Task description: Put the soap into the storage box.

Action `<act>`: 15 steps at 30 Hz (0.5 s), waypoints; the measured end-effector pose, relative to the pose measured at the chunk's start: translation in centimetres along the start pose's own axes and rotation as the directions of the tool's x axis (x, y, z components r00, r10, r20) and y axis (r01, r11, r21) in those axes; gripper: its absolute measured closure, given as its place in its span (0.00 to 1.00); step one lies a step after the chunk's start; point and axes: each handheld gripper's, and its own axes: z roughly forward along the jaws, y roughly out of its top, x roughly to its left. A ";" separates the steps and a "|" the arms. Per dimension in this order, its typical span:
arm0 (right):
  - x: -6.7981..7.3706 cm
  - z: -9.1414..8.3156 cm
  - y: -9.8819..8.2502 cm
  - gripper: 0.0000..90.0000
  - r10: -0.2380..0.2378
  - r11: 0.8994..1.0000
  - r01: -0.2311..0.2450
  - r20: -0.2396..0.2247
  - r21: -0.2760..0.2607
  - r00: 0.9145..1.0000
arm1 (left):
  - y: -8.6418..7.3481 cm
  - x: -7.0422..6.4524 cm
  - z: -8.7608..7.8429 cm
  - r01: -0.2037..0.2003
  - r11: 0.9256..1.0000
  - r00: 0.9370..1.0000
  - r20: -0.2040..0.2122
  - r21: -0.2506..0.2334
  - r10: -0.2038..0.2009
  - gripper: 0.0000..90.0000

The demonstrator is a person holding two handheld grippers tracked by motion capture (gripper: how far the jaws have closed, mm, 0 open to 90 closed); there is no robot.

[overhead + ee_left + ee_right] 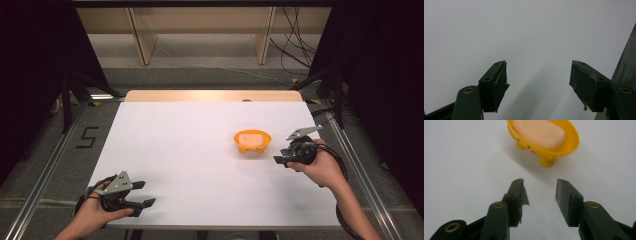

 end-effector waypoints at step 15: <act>0.6 -0.5 -6.2 0.59 0.211 0.977 -0.204 0.127 -0.069 0.969 | -0.1 0.1 0.1 -0.005 1.000 1.000 -0.002 0.021 0.005 0.33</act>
